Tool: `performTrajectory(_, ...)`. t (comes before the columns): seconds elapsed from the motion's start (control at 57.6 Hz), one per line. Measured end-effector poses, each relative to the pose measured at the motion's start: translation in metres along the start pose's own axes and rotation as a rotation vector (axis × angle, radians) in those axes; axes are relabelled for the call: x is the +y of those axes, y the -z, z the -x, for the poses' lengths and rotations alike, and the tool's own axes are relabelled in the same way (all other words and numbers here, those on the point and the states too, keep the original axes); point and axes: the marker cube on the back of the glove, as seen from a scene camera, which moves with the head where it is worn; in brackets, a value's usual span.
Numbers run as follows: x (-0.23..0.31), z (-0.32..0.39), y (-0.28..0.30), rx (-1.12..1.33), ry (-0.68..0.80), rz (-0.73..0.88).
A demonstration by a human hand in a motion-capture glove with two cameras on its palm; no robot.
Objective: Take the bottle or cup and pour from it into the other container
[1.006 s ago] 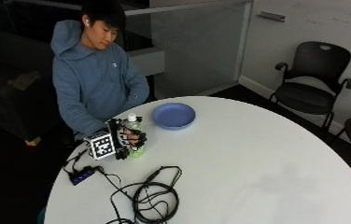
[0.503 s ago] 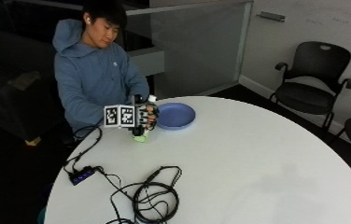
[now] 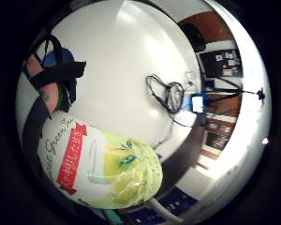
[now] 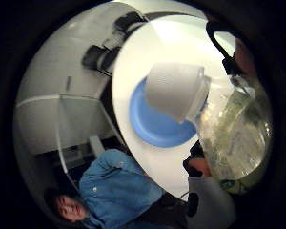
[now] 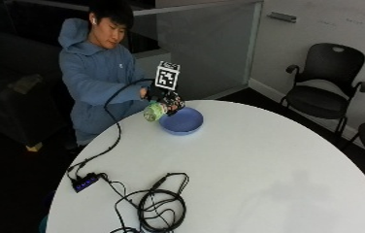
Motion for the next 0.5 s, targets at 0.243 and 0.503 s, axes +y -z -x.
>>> performTrajectory(0.243,-0.029,0.096,0.020,0.023,0.023,0.248)
performTrajectory(0.503,-0.045,0.115,0.009,0.217,0.006,0.304)
